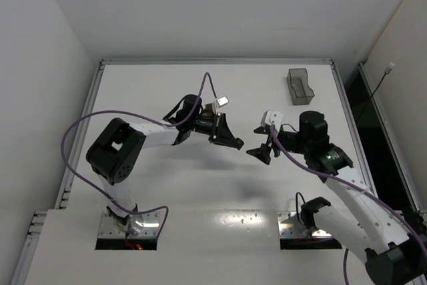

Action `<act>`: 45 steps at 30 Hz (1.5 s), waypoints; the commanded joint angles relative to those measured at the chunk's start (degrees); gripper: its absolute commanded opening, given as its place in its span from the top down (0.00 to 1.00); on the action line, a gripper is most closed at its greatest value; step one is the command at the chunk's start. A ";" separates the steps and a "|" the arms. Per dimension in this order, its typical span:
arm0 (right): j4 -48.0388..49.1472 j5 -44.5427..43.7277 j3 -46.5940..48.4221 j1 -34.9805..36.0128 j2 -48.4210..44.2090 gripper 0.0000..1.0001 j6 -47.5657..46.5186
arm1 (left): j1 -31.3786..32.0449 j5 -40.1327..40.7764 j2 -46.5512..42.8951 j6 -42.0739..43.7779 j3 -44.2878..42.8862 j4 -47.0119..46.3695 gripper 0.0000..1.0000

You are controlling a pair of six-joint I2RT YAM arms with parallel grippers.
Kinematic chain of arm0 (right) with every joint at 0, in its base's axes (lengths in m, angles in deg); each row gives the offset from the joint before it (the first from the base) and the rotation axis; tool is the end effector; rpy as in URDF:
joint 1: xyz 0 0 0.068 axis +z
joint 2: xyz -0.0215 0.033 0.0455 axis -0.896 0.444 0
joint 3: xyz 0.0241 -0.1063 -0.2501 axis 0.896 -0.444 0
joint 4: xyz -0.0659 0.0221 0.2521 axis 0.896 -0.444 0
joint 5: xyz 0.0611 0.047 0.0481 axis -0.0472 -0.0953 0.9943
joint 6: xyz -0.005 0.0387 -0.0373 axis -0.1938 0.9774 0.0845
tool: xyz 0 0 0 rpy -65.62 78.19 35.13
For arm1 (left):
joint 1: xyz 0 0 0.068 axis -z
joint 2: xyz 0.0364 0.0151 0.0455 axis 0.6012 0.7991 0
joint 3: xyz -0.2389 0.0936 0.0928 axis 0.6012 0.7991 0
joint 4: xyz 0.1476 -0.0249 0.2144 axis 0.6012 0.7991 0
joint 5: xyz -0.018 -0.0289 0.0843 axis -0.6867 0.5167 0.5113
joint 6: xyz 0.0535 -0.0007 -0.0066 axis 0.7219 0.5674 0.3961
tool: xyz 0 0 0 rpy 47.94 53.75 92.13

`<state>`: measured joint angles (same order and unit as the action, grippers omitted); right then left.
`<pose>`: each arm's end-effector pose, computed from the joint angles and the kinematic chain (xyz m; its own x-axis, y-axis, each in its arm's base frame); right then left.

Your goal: Build the wood block tower

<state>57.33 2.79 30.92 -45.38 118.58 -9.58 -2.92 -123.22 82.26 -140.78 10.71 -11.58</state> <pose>0.1680 0.0798 0.2855 -0.1447 -0.2781 -0.9496 -0.8765 0.4814 -0.0075 0.2898 -0.2331 0.1927 -0.9570 0.1560 -0.2446 0.2677 0.1494 -0.9519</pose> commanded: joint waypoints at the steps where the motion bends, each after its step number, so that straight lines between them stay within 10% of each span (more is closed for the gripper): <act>1: 4.33 -0.30 -0.73 5.02 0.45 0.30 -1.29 | -2.13 -1.91 -3.70 0.15 -2.83 -2.70 1.00; 45: 21.03 -7.33 -2.93 10.83 9.07 0.42 5.75 | -2.67 -3.58 -10.12 1.21 0.51 -2.61 1.00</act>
<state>75.29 -7.35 26.35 -34.99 126.97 -4.86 -5.52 -125.58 74.02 -140.28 11.63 -10.94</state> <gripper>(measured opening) 0.586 0.165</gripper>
